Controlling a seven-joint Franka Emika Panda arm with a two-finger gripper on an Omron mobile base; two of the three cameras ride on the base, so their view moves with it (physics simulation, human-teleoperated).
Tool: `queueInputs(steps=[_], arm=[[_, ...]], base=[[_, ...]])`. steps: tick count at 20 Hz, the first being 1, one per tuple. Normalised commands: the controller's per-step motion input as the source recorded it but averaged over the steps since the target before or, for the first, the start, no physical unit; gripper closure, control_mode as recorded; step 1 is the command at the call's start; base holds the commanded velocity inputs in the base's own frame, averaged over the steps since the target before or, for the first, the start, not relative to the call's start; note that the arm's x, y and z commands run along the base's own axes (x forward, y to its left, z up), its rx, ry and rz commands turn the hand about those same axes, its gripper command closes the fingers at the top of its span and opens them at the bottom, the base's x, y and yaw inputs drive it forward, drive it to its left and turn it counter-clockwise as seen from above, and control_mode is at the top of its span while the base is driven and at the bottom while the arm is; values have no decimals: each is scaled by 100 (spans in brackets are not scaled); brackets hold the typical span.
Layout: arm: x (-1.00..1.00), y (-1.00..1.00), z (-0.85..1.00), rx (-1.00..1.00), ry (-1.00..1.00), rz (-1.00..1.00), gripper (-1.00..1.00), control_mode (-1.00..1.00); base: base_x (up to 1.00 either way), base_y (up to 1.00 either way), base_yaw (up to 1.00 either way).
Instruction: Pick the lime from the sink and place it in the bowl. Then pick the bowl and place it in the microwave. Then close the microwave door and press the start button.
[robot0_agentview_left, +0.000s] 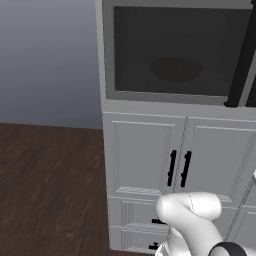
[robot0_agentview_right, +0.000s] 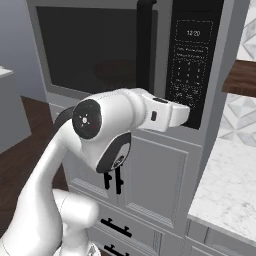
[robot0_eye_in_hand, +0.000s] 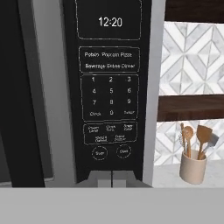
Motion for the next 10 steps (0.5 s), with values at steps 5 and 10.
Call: queueInputs(steps=[5, 10], arm=[[4, -37, 0, 5, 0, 5, 100, -100], [8, -23, 0, 2, 0, 4, 100, -100]], base=[[0, 0, 0], [0, 0, 0]])
